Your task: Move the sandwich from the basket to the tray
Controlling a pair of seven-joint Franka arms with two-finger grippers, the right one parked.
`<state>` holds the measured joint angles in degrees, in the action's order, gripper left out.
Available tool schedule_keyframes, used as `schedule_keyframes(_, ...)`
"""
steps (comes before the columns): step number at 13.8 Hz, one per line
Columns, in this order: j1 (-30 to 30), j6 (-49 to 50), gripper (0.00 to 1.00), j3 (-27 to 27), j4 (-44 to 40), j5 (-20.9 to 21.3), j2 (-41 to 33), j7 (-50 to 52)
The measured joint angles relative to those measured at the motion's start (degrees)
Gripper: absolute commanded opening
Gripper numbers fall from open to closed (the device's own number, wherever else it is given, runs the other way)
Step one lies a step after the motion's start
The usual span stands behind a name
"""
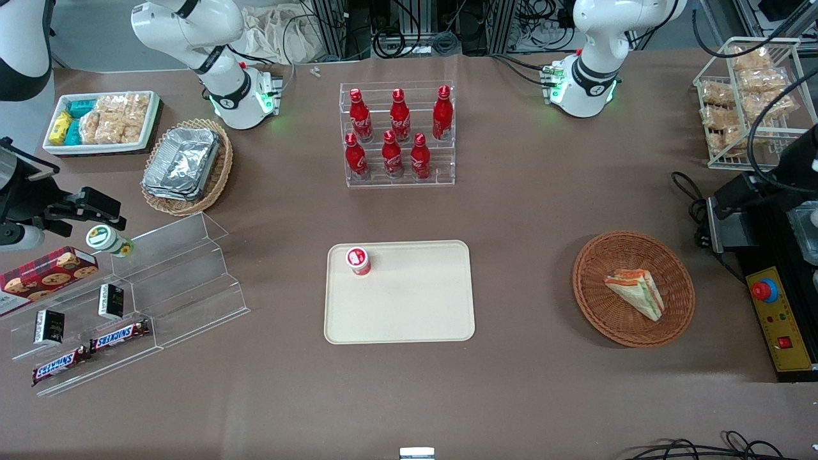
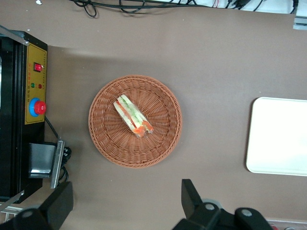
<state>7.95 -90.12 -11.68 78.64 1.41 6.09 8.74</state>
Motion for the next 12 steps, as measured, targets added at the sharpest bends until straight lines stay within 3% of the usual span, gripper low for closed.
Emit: schedule_keyframes(12, 0.1, 0.8, 1.0, -0.1, 0.6, 0.7, -0.1, 0.0)
